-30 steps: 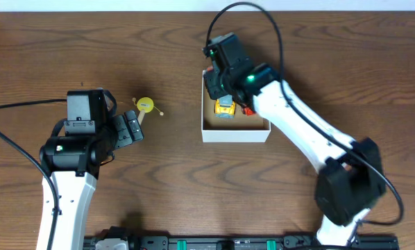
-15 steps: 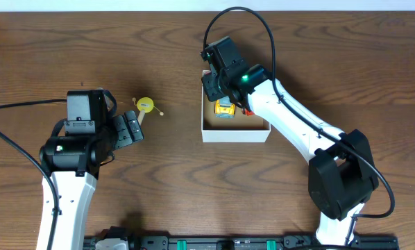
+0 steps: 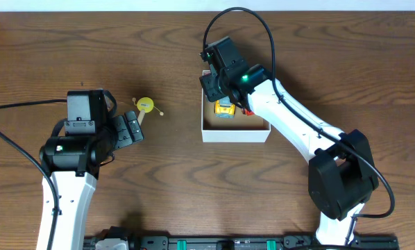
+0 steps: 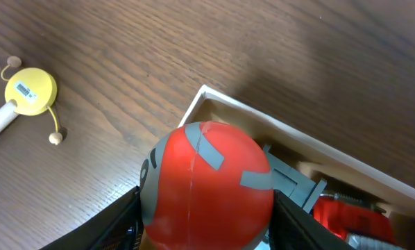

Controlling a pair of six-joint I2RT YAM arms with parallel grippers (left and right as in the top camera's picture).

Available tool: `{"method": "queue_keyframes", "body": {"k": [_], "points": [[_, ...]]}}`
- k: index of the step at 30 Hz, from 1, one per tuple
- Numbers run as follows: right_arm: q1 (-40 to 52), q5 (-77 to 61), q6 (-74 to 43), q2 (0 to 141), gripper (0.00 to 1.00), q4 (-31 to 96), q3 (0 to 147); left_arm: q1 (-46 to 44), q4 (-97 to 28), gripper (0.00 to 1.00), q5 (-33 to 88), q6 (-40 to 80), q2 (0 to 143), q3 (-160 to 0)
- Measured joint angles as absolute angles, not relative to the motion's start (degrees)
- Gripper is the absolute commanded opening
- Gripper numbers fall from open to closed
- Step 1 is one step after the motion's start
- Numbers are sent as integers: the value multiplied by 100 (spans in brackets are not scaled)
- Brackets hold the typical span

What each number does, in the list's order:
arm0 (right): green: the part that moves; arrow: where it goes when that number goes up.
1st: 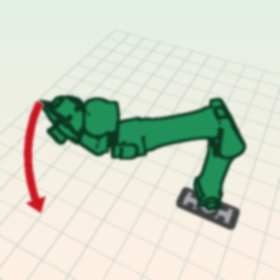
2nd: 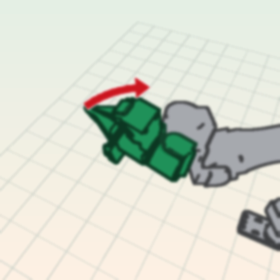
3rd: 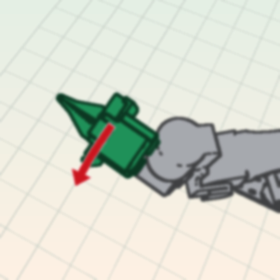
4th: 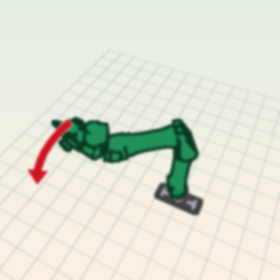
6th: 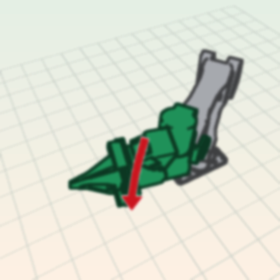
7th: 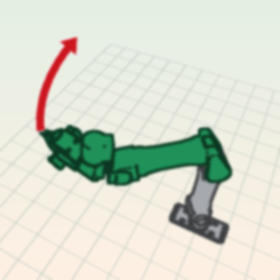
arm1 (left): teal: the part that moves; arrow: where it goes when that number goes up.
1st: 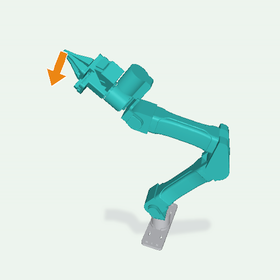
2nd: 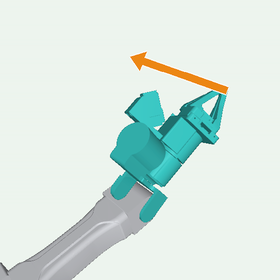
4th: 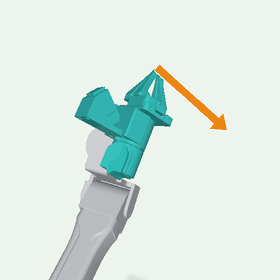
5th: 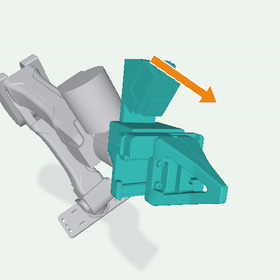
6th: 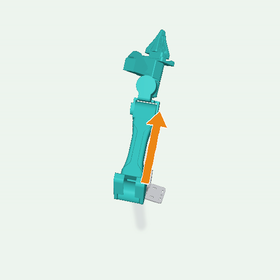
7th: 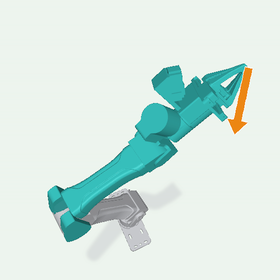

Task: Pack container
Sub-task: 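Lower the red-grey ball into the box corner and open the right gripper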

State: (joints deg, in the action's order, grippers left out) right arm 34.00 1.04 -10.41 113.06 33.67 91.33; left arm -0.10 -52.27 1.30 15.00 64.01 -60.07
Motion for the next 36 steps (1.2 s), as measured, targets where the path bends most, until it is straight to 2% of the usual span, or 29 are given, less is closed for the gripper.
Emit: {"method": "queue_keyframes", "body": {"k": [8,10,14,15,16,22,24,26,28,29,32,33,36], "points": [[3400,104,-1041,11306,58,3457,9133,-10,-5229,98,130,1500,6401,-6007],[3400,104,-1046,11306,64,3489,9133,-10,-5229,98,128,1500,6401,-6007],[3400,104,-1024,11306,69,3546,9133,-10,-5229,98,130,1500,6401,-6007],[3400,104,-1026,11306,77,3553,9133,-10,-5229,98,130,1500,6401,-6007],[3400,104,-1050,11306,80,3559,9133,-10,-5229,98,128,1500,6401,-6007],[3400,102,-1017,11306,78,3570,9133,-10,-5236,98,130,1500,6401,-6007],[3400,102,-1009,11306,71,3564,9133,-10,-5245,98,130,1500,6401,-6007],[3400,104,-989,11306,60,3527,9133,-10,-5249,98,130,1500,6401,-6007],[3400,110,-991,11306,43,3479,9133,-10,-5249,98,130,1500,6401,-6007],[3400,121,-1024,11306,30,3461,9133,-10,-5249,98,130,1500,6401,-6007],[3400,128,-1017,11306,5,3439,9133,-10,-5251,98,128,1500,6401,-6007],[3400,128,-1002,11306,1,3430,9135,-10,-5251,98,128,1500,6401,-6007],[3387,126,-1020,11306,1,3332,9135,-10,-5251,98,128,1500,6401,-6007]]}}
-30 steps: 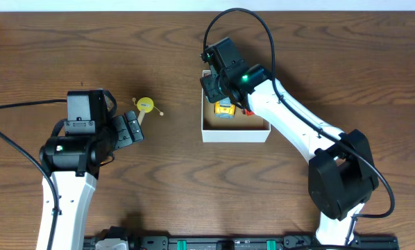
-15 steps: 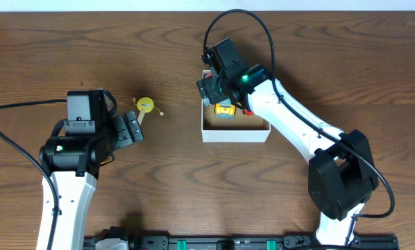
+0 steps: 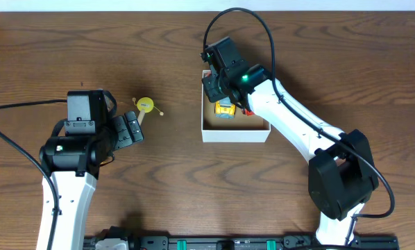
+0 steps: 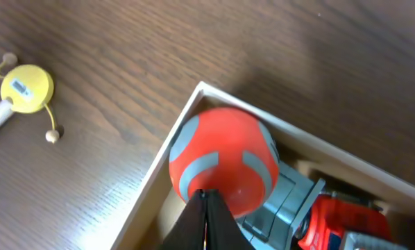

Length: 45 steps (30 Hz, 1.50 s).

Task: Pack container
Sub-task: 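Lower the red-grey ball into the box corner and open the right gripper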

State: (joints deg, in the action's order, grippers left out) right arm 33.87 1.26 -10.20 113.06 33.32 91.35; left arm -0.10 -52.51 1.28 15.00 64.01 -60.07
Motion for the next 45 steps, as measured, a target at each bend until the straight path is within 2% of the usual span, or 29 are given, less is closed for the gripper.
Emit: {"method": "queue_keyframes", "body": {"k": [8,45], "points": [[3225,128,-1020,11306,1,2950,9135,-10,-5260,98,130,1500,6401,-6007],[3203,-121,-1020,11732,1,3039,9253,-10,-5336,98,128,1500,6401,-6007]]}}
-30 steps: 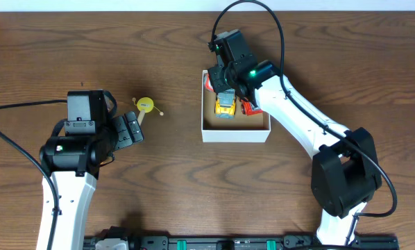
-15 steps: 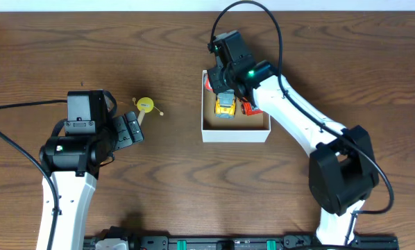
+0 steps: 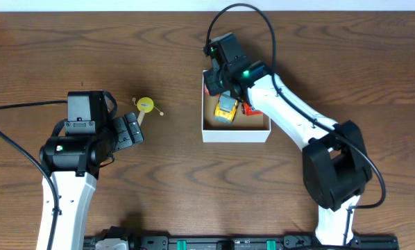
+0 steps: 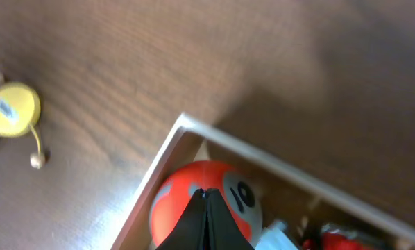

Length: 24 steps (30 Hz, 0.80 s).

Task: Pack container
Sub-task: 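Lower the red-grey ball into the box corner and open the right gripper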

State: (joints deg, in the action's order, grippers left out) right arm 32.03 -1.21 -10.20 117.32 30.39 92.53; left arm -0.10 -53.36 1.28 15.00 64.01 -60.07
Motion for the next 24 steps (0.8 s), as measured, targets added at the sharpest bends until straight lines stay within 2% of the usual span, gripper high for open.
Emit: {"method": "queue_keyframes", "body": {"k": [19,22,23,24], "points": [[3203,-174,-1020,11996,1,3223,9253,-10,-5339,98,130,1500,6401,-6007],[3153,-169,-1022,11985,6,3402,9319,-10,-5339,98,130,1500,6401,-6007],[3138,-165,-1028,11972,10,3529,9371,-10,-5339,98,130,1500,6401,-6007],[3124,-145,-1033,11942,19,3660,9432,-10,-5339,98,130,1500,6401,-6007]]}}
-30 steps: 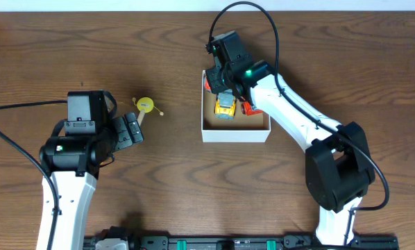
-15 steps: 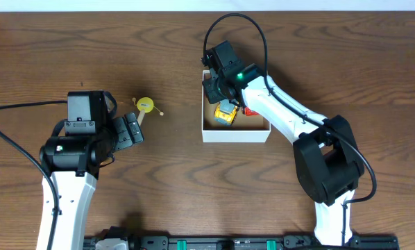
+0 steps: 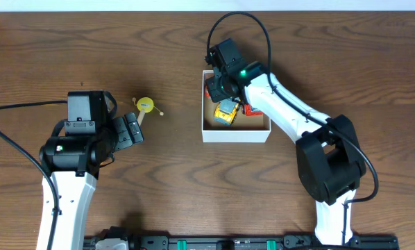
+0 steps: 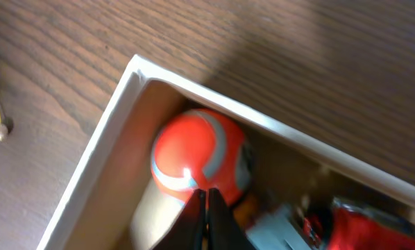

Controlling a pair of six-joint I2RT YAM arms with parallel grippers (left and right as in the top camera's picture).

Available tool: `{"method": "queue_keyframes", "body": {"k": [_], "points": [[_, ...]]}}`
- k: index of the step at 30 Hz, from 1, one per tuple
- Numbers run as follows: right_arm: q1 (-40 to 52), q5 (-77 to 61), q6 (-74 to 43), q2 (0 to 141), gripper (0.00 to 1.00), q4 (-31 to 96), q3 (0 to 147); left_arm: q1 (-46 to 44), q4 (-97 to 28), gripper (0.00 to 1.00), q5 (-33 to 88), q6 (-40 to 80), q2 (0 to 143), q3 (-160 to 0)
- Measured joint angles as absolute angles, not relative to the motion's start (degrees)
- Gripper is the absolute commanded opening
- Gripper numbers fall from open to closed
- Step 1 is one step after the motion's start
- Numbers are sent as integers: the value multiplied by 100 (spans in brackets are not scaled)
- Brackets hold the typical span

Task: Pack container
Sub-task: 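Lower the red-grey ball into the box corner and open the right gripper, then raise the right gripper out of the box and move it right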

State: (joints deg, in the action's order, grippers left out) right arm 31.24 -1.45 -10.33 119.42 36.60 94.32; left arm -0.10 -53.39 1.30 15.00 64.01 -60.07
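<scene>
The white box sits right of the table's middle. An orange-red ball with grey stripes lies in the box's far left corner. My right gripper is shut with nothing in it, its tips just over the ball; from overhead the same gripper covers that corner. Beside the ball in the box lie a yellow toy car and a red toy. A yellow disc toy on a stick lies on the table to the left. My left gripper hangs next to its stick, looking open.
The box's far wall and left wall close round the ball. A small bead on a string from the yellow toy shows at the left edge of the right wrist view. Dark wood table all round.
My right gripper has shifted a little farther into the box's far left corner, and the ball now shows its striped side. The yellow car has turned slightly. The left arm has not moved.
At first my right gripper held the ball above the box's far left corner. Then the ball lay in the box, let go, with the fingers shut above it. Later it sat in the corner with a face mark showing, and now it rests there under the shut fingers.
</scene>
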Motion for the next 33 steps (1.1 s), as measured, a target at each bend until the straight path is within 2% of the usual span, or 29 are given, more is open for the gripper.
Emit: {"method": "queue_keyframes", "body": {"k": [1,4,5,7,14,18,25,33], "points": [[3116,-91,-1033,11885,27,3817,9509,-10,-5339,98,128,1500,6401,-6007],[3076,123,-1138,11601,61,4259,9756,-10,-5345,98,130,1420,6401,-6007],[3037,200,-1186,11432,78,4438,9859,-10,-5356,98,130,1334,6401,-6007],[2882,309,-1323,11010,97,4812,10044,-10,-5378,98,130,1181,6401,-6007],[1387,458,-1931,9730,99,6208,10291,-10,-5535,98,327,626,6407,-6215],[749,416,-2311,9612,99,6967,10278,-10,-5518,98,475,357,6549,-6770],[460,189,-2659,9710,99,7030,9478,-78,-5282,98,565,-51,7730,-7485],[460,86,-2676,9714,99,6882,8683,-183,-4724,98,582,-239,9389,-7513]]}}
